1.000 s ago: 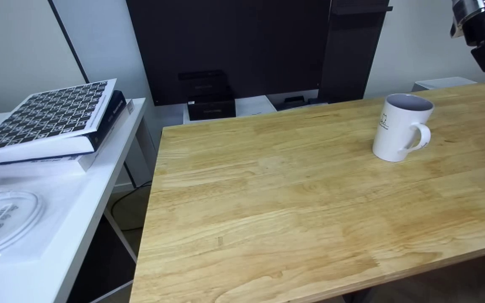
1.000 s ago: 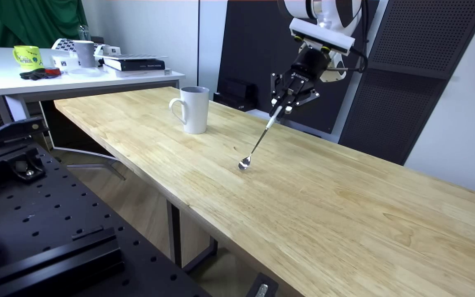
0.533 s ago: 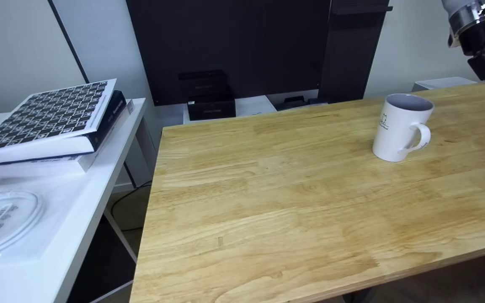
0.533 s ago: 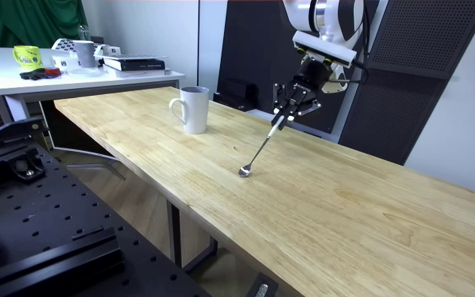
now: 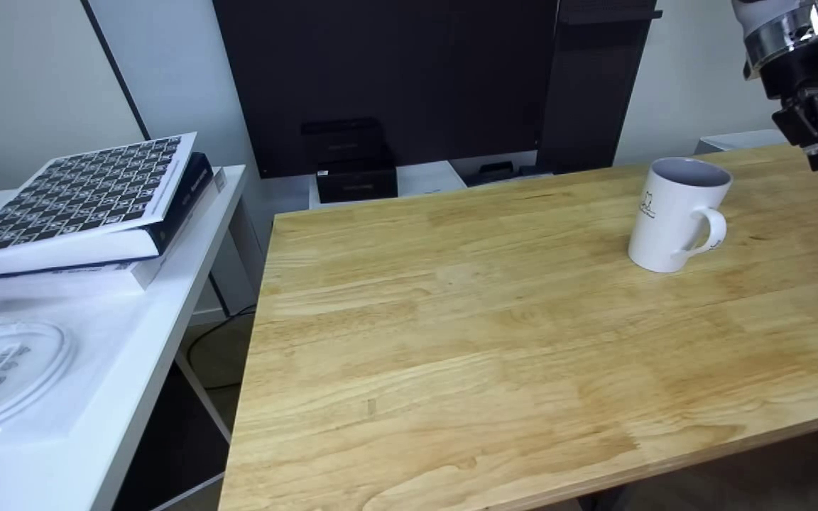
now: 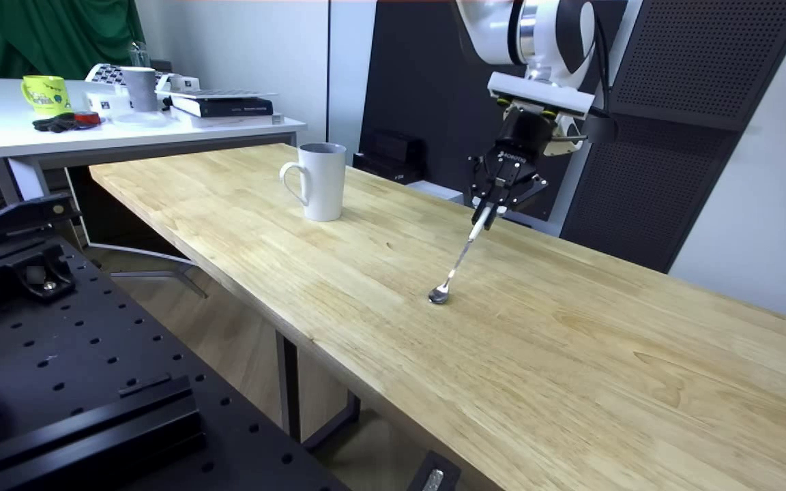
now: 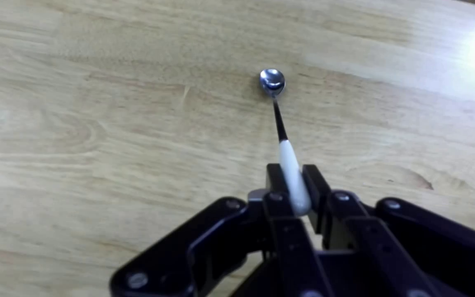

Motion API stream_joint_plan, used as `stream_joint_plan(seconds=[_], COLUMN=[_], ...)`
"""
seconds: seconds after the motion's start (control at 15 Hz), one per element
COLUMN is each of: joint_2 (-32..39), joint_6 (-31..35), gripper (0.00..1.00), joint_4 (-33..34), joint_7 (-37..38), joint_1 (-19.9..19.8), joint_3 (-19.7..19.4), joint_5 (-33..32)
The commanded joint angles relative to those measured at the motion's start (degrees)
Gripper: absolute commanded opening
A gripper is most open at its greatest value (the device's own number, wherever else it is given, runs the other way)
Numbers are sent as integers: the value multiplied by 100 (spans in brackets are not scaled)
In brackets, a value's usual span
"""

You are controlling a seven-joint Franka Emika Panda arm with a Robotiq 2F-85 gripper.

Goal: Remove the spoon from the mug and put it on the table

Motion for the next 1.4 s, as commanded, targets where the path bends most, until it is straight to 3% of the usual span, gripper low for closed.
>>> stream_joint_plan(seconds=[0.0,0.67,0.93,1.33], joint_2=[12,-460,-689,-1153], joint_6=[548,2807,3325,3643], gripper=[4,4,4,4], joint_4=[106,-553,-886,-1738], joint_7=[282,1216,1361,1487], joint_1=[195,776,904,727], joint_3=[-125,-124,-122,-123], joint_5=[-178,-290,-270,-111])
